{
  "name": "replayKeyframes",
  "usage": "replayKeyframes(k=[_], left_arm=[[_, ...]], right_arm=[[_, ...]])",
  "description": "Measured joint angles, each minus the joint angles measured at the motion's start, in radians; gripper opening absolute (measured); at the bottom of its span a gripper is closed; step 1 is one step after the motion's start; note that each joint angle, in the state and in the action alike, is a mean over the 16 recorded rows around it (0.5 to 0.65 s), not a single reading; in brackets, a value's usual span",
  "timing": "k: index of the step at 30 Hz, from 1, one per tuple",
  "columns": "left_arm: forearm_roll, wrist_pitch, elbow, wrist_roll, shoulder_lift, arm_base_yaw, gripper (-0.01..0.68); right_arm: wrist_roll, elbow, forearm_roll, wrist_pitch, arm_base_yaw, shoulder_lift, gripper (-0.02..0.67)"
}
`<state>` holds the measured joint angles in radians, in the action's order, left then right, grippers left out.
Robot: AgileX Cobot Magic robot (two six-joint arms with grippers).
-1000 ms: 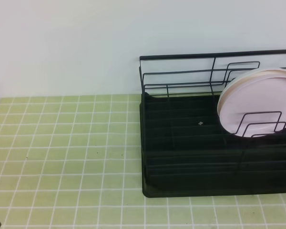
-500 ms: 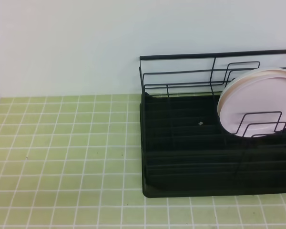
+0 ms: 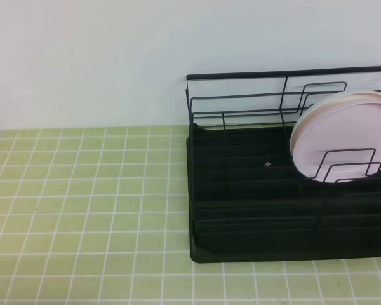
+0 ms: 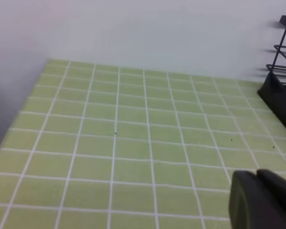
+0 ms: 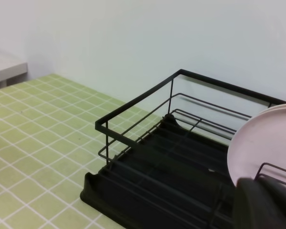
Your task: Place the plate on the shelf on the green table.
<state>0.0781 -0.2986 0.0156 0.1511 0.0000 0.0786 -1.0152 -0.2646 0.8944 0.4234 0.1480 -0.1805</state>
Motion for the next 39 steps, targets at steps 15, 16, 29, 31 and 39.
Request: replayKeyframes(k=[15, 16, 29, 31, 39], left_arm=[[-0.001, -0.043, -0.041, 0.009, -0.029, -0.002, -0.002], [-0.001, -0.043, -0.041, 0.009, -0.029, -0.002, -0.002], [-0.001, -0.042, -0.039, 0.009, -0.029, -0.002, -0.002], [-0.001, -0.041, -0.041, 0.009, -0.029, -0.002, -0.002], [-0.002, -0.036, -0.045, 0.008, -0.029, -0.002, -0.002]], right_arm=[[0.001, 0.000, 0.000, 0.000, 0.000, 0.000, -0.003], [0.000, 0.000, 0.000, 0.000, 0.000, 0.000, -0.003], [-0.001, 0.000, -0.006, -0.008, 0.000, 0.000, -0.003], [-0.002, 0.001, -0.017, -0.011, 0.000, 0.003, -0.003], [0.116, 0.062, -0.144, -0.116, -0.002, 0.066, -0.003]])
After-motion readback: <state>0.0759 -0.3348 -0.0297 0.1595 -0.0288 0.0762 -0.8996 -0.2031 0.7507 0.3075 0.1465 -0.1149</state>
